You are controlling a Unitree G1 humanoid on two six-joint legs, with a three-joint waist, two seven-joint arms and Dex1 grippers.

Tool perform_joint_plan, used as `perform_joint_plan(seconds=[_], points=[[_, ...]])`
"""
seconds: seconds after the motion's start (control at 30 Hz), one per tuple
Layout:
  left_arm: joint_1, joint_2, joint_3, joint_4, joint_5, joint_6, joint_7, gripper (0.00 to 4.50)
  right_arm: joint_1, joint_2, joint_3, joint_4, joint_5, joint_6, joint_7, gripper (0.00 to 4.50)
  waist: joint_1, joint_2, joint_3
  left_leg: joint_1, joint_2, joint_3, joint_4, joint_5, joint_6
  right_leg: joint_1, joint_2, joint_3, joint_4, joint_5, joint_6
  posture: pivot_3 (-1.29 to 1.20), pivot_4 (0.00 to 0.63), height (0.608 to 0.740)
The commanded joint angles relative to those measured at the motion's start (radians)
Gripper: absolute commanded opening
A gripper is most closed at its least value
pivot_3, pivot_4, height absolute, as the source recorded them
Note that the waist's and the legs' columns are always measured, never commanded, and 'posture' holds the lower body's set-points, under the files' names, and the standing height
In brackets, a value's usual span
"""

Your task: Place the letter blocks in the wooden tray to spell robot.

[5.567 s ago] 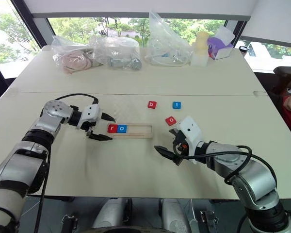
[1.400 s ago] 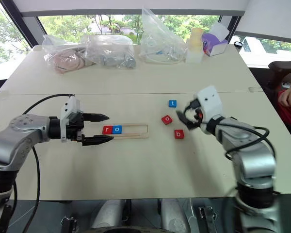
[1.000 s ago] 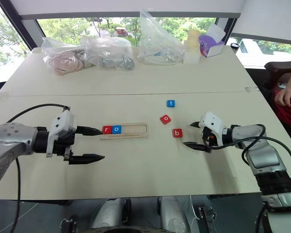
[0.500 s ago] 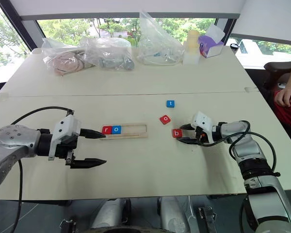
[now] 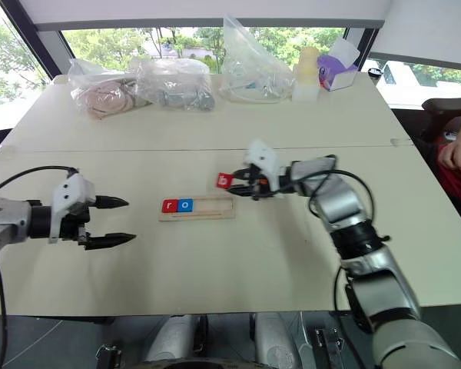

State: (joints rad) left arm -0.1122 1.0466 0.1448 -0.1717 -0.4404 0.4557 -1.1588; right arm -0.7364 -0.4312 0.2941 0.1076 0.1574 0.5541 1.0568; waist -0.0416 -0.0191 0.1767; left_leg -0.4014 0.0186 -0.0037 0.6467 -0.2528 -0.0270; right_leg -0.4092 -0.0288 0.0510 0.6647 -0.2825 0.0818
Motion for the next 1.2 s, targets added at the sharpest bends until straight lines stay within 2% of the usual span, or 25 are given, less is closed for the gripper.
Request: perform_joint_plan(seconds=[0.03, 0.13, 0.23, 0.47, 1.03, 1.07, 1.13, 1.2], points=[[0.000, 0.022, 0.050, -0.005, -0.010, -0.006, -0.019, 4.50, -0.056, 0.038, 0.075, 0.064, -0.042, 0.028, 0.001, 1.12, 0.002, 0.000, 0.000, -0.004, 0.000, -0.001, 0.001, 0.000, 0.000, -0.003, 0.000, -0.001, 0.000, 0.001, 0.002, 0.00, 0.150, 0.735], [0.020, 0.024, 0.056, -0.013, 0.009, -0.020, -0.014, 4.50, -0.082, 0.048, 0.158, 0.138, -0.095, -0.022, 0.036, 1.12, 0.003, 0.000, 0.000, -0.008, -0.003, 0.000, 0.002, 0.000, 0.000, -0.007, -0.002, -0.001, 0.000, 0.001, 0.002, 0.00, 0.150, 0.735], [0.051, 0.016, 0.066, -0.041, 0.005, -0.013, -0.008, 4.50, -0.103, 0.068, 0.174, 0.190, -0.113, -0.052, 0.040, 1.12, 0.000, 0.000, 0.000, -0.008, -0.003, 0.001, 0.002, 0.000, 0.000, -0.007, -0.003, -0.001, -0.001, 0.001, 0.002, 0.00, 0.150, 0.735], [0.103, -0.007, 0.089, -0.112, -0.018, 0.024, 0.023, 4.50, -0.145, 0.105, 0.171, 0.265, -0.141, -0.094, 0.052, 1.12, -0.004, 0.000, 0.000, -0.007, -0.001, -0.001, 0.001, 0.000, 0.000, -0.007, -0.001, -0.001, 0.001, 0.001, 0.002, 0.00, 0.150, 0.735], [0.084, -0.019, 0.068, -0.112, -0.008, 0.031, 0.048, 4.50, -0.173, 0.162, 0.156, 0.326, -0.158, -0.113, 0.047, 1.12, -0.004, 0.000, 0.000, -0.007, -0.001, -0.001, 0.001, 0.000, 0.000, -0.007, -0.001, -0.001, 0.002, 0.001, 0.002, 0.00, 0.150, 0.735], [0.083, -0.020, 0.067, -0.110, -0.006, 0.030, 0.049, 4.50, -0.172, 0.165, 0.155, 0.324, -0.158, -0.111, 0.045, 1.92, -0.004, 0.000, 0.000, -0.007, -0.001, -0.001, 0.001, 0.000, 0.000, -0.007, -0.001, -0.001, 0.002, 0.001, 0.002, 0.00, 0.150, 0.735], [0.078, -0.022, 0.062, -0.099, 0.002, 0.022, 0.050, 4.50, -0.172, 0.172, 0.154, 0.322, -0.158, -0.108, 0.041, 2.48, -0.003, 0.000, 0.000, -0.007, -0.001, -0.001, 0.001, 0.000, 0.000, -0.007, -0.001, -0.001, 0.002, 0.001, 0.002, 0.00, 0.150, 0.735], [0.073, -0.025, 0.057, -0.091, 0.008, 0.018, 0.051, 4.50, -0.174, 0.178, 0.148, 0.326, -0.160, -0.110, 0.032, 3.48, -0.004, 0.000, 0.000, -0.007, -0.001, -0.001, 0.001, 0.000, 0.000, -0.007, -0.001, -0.001, 0.002, 0.001, 0.002, 0.00, 0.150, 0.735]])
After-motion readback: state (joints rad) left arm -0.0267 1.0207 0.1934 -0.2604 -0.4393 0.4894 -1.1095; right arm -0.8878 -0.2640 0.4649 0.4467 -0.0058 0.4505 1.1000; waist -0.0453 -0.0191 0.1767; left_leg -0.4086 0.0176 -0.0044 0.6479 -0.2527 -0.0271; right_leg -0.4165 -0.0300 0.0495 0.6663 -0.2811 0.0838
